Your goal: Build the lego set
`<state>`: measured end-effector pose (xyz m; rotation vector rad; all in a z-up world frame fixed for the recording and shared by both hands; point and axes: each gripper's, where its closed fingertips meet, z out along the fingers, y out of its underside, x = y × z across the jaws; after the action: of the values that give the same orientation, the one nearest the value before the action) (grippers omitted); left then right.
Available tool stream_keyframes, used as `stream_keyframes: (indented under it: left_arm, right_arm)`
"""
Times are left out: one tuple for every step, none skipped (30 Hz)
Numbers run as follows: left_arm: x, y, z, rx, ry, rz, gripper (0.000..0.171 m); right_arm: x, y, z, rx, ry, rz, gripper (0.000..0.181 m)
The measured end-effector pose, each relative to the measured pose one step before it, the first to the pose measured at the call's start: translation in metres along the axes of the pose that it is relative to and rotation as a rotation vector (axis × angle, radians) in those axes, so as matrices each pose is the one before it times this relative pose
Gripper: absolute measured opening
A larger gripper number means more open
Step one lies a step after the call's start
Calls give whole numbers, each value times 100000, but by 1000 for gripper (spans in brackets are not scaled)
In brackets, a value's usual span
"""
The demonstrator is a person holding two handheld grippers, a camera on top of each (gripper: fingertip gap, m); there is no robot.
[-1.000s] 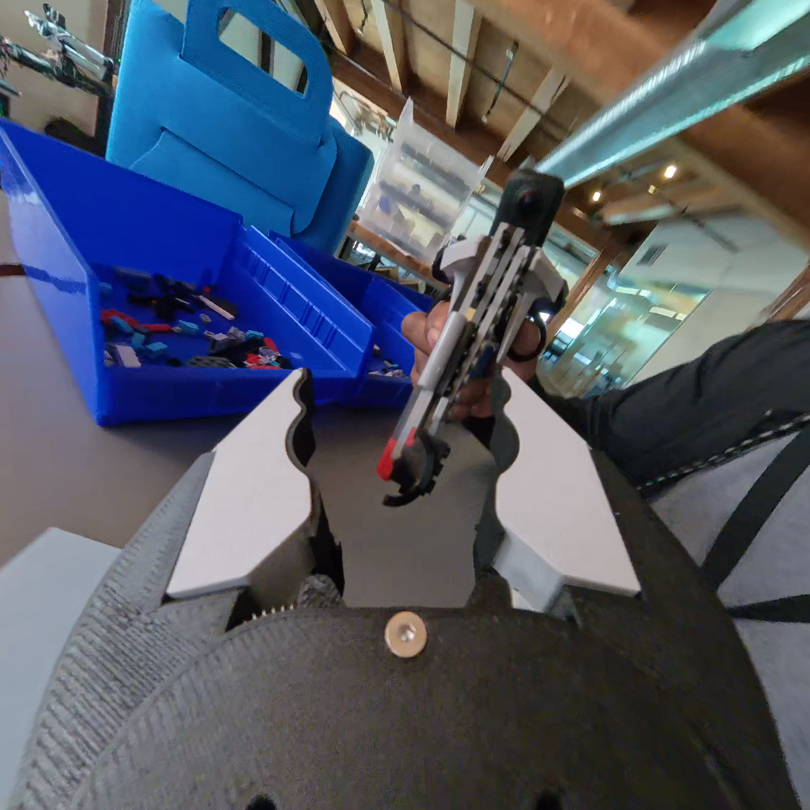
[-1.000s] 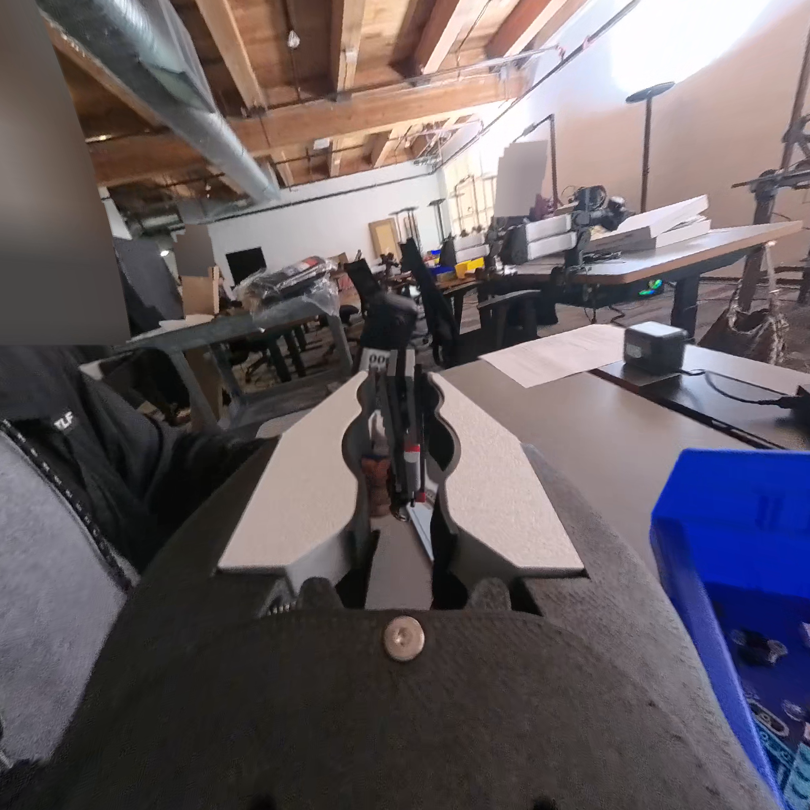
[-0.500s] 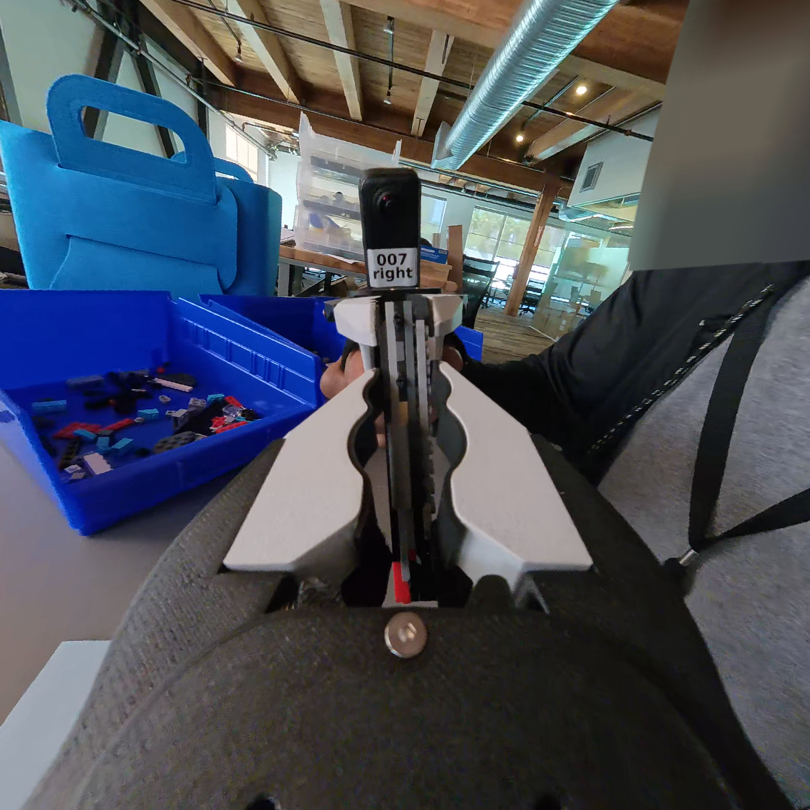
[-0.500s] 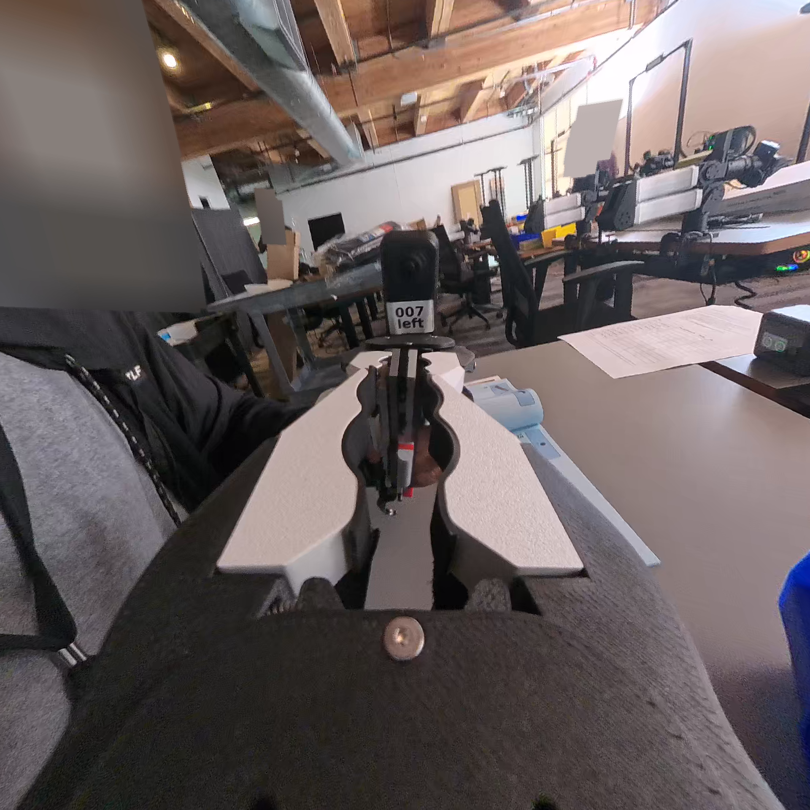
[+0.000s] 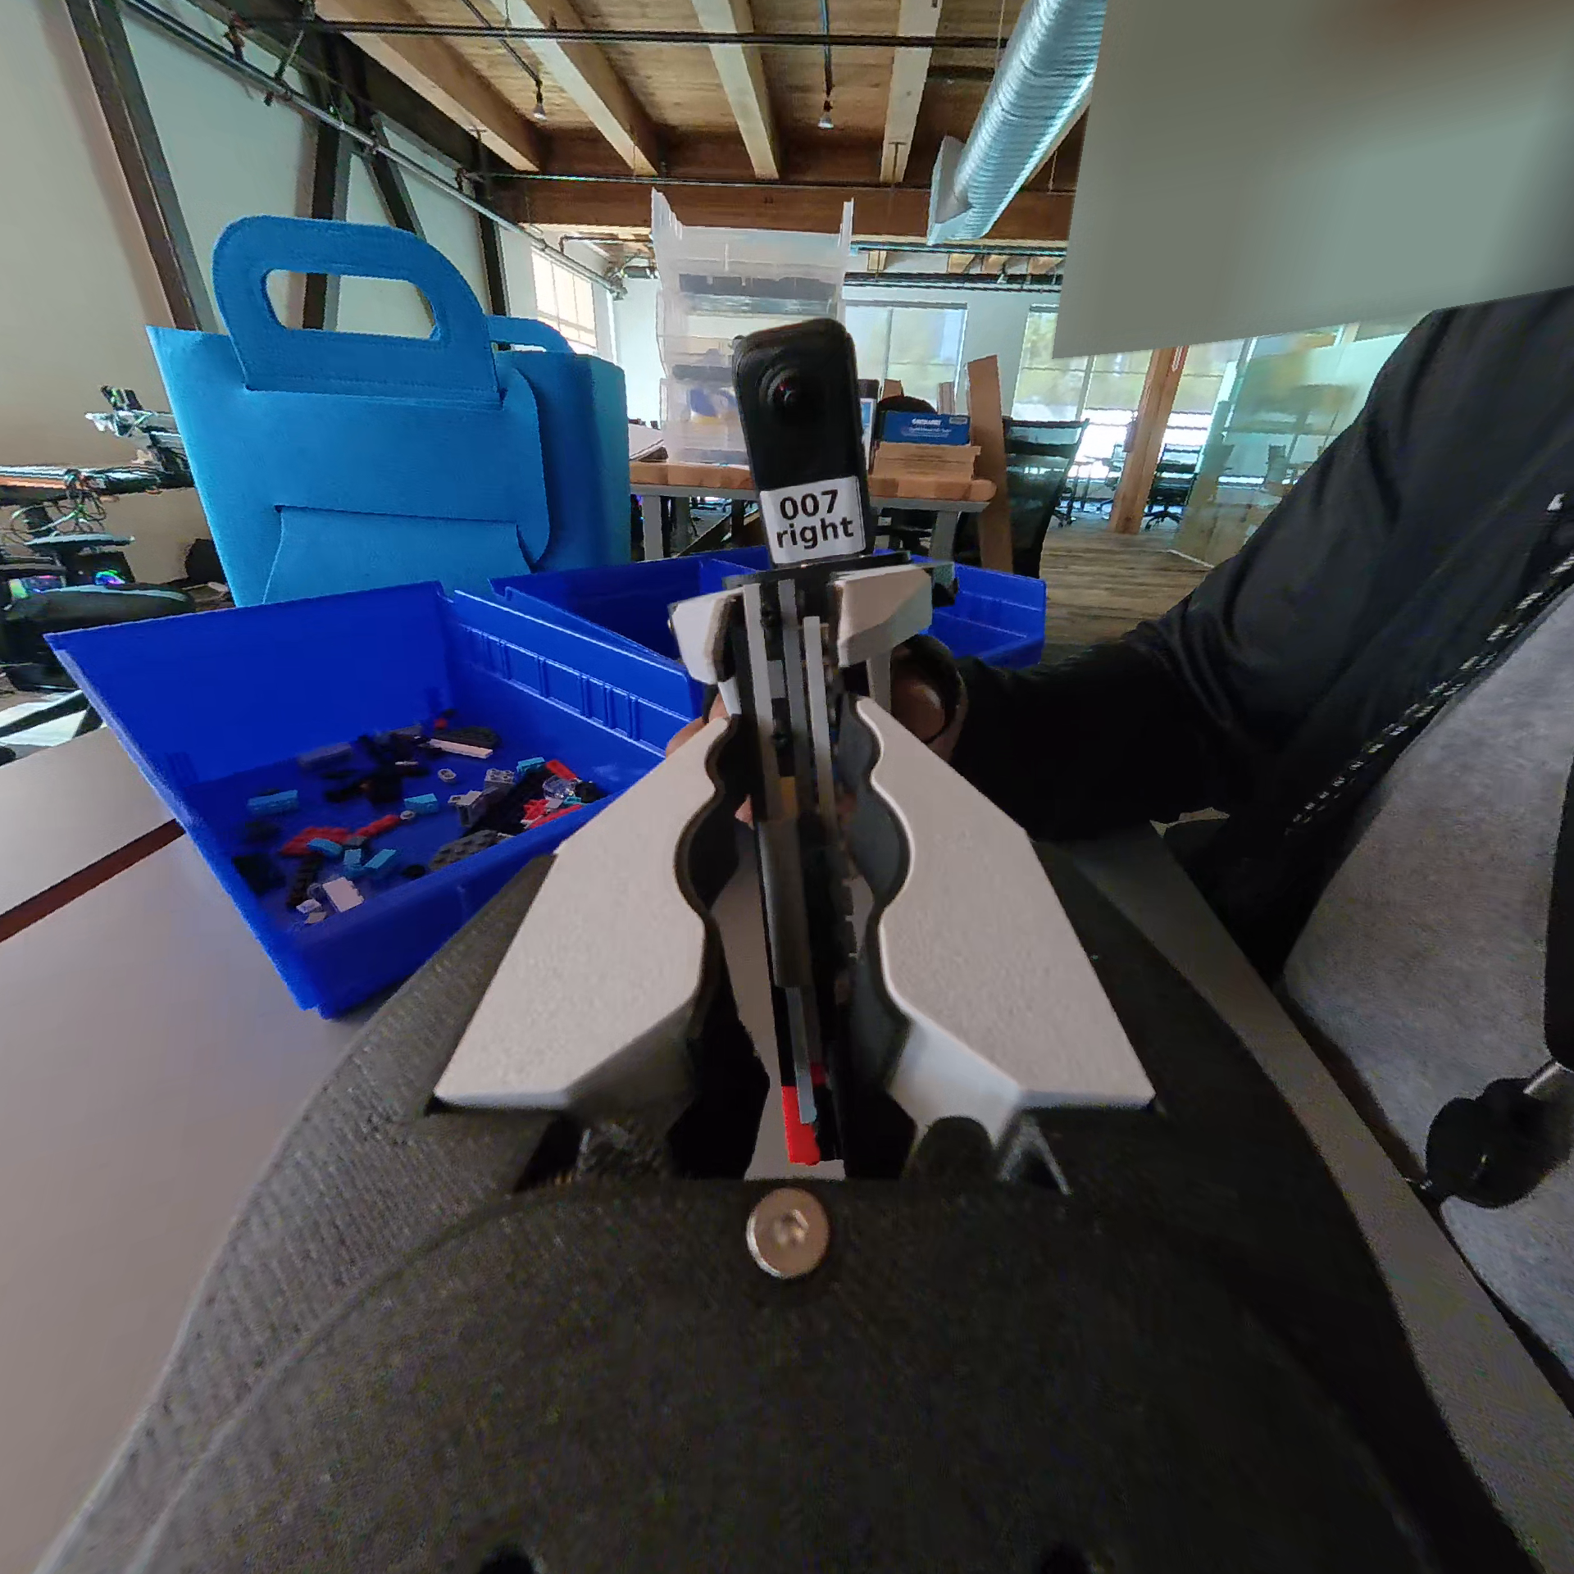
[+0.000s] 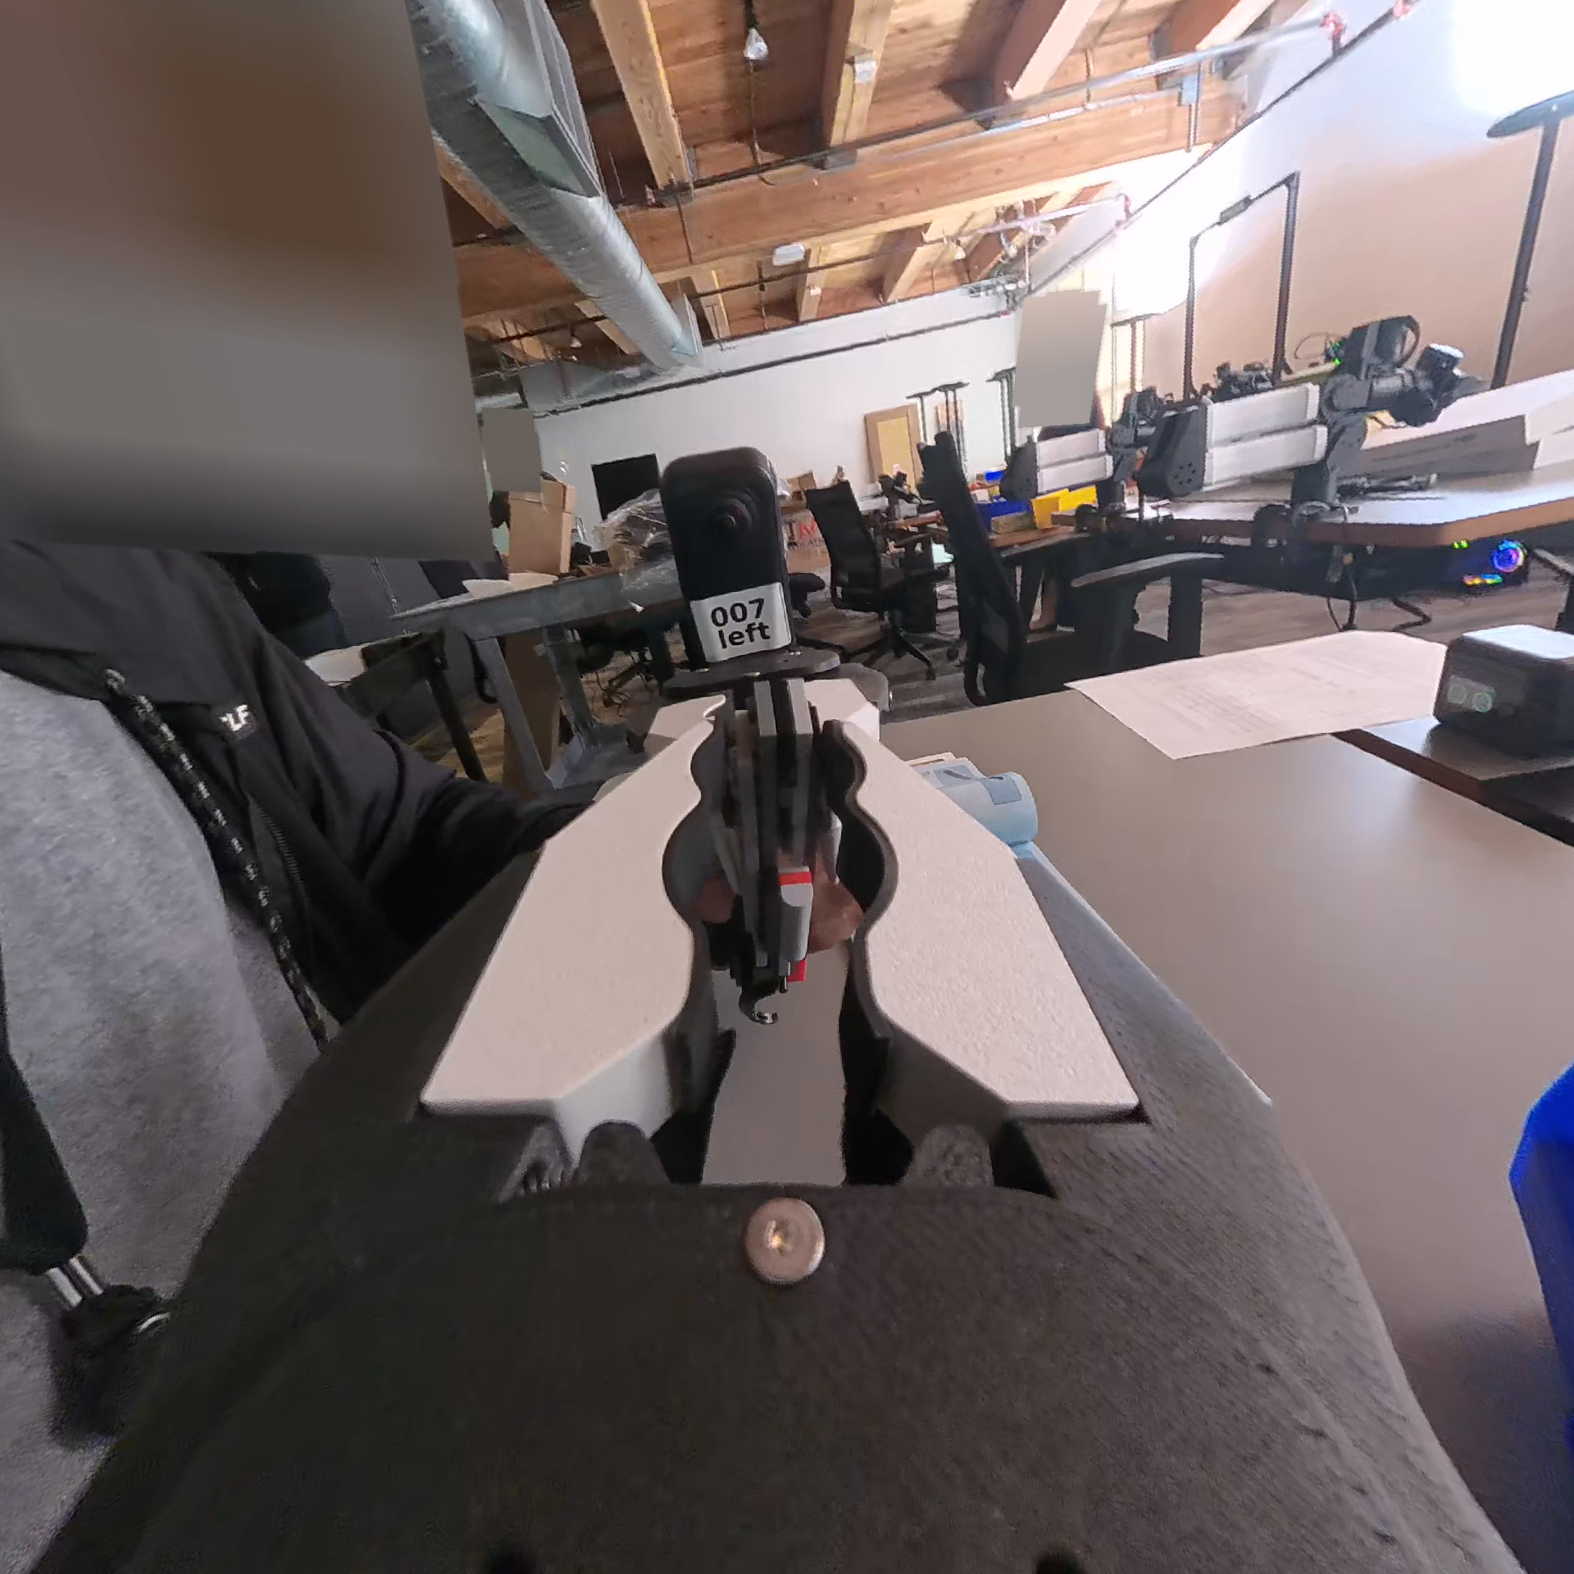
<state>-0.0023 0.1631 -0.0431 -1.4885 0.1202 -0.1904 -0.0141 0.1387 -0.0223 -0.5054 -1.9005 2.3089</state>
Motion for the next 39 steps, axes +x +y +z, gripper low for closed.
stream_keyframes:
  left_arm:
    - [6,84,61,-380,-418,409,20]
    - [16,71,54,-445,-221,398,20]
    - [34,47,38,-290,-164,469,20]
    - [11,11,26,85,-268,115,20]
    - [11,10,2,76,-96,233,20]
    - [63,2,-25,-14,194,721,20]
    - [28,-24,-25,-48,95,303,20]
    - [33,-46,0,111,-37,213,20]
    - [76,-13,6,-110,267,286,20]
    - [55,16,-2,-455,125,700,20]
    - [60,3,-1,-233,153,434,20]
    - [59,3,-13,-303,507,-141,20]
    - [4,6,-13,-117,72,393,20]
    - [-44,6,34,183,-279,-434,20]
    - [-20,28,43,-38,257,-938,20]
    - [-24,65,25,-727,280,-329,20]
    - [-59,-2,16,-416,332,-1230,20]
    - [-120,-32,25,177,91,-2077,19]
    - [-41,25,52,149,35,-1262,20]
    - [76,113,40,-549,316,153,20]
    - [-37,155,37,-1185,-532,703,22]
    - [-94,95,2,-927,-885,701,24]
    - [-35,36,-33,-472,-176,164,24]
    - [-34,60,-33,-446,35,-317,24]
    - [-95,67,-32,-425,-302,-114,23]
    - [-17,75,-11,-397,25,91,21]
    - [-22,64,5,-320,-96,-108,20]
    - [8,7,31,21,69,-66,20]
    - [-3,-6,22,118,-142,-2,19]
    - [-46,17,21,32,-498,318,19]
    - [-53,75,4,-234,-515,513,20]
    - [-85,26,-10,37,-672,465,19]
    - [-109,19,-8,84,-858,448,19]
    - [-102,-15,-34,260,-1049,1067,20]
    - [-63,-177,-94,1047,-1015,1290,20]
    - [-23,-286,-127,1368,-375,484,20]
    - [-38,-207,-122,726,-406,383,20]
    - [-61,-120,-98,244,-650,949,20]
    - [19,-82,-58,191,-315,960,20]
  right_arm:
    - [0,51,-71,464,-477,-80,25]
    - [-17,66,-67,327,-476,-212,25]
    - [-24,30,-57,418,-383,-468,25]
    - [-17,14,-19,422,-334,-381,25]
    - [-27,40,-11,-47,-453,18,25]
    - [-54,33,25,-173,-459,-303,25]
    - [-46,6,22,71,-139,-720,25]
    - [-48,-28,1,157,-290,-462,25]
    - [-84,-13,-2,39,-612,-309,24]
    - [-69,25,-1,-118,-432,-489,24]
    - [-68,16,-6,-232,-496,-230,24]
    - [-59,31,3,-296,-380,-479,24]
    - [-6,-2,-2,67,103,-569,24]
    - [48,-26,-5,265,140,150,24]
    - [30,7,-43,-77,-157,8,24]
    - [36,46,-54,-342,165,-655,24]
    - [101,22,-23,26,627,-63,24]
    - [165,-26,-32,445,806,759,24]
    - [161,-6,-48,577,413,805,24]
    - [81,7,-72,656,-141,718,24]
    - [19,13,-82,686,-417,673,24]
    - [85,-15,-109,663,196,421,24]
    - [104,-21,-105,475,468,132,24]
    - [72,-49,-107,437,181,125,24]
    - [46,-96,-95,674,-18,257,24]
    - [82,-91,-85,645,192,255,24]
    - [54,-27,-58,232,78,42,25]
    - [-12,-15,-41,250,-322,125,24]
    - [-37,-12,-38,362,-414,342,24]
    - [-62,4,-30,302,-453,284,24]
    - [-7,22,-20,144,-5,290,24]
    - [47,16,-18,109,362,367,25]
    - [80,34,-14,16,384,504,25]
    - [75,68,-35,-117,258,548,26]
    - [112,110,-62,-306,438,482,27]
    - [75,179,-69,-651,276,205,29]
    - [42,195,-57,-812,138,-163,30]
    - [9,143,-37,-590,106,-423,30]
    - [-91,52,12,-146,-395,-590,29]
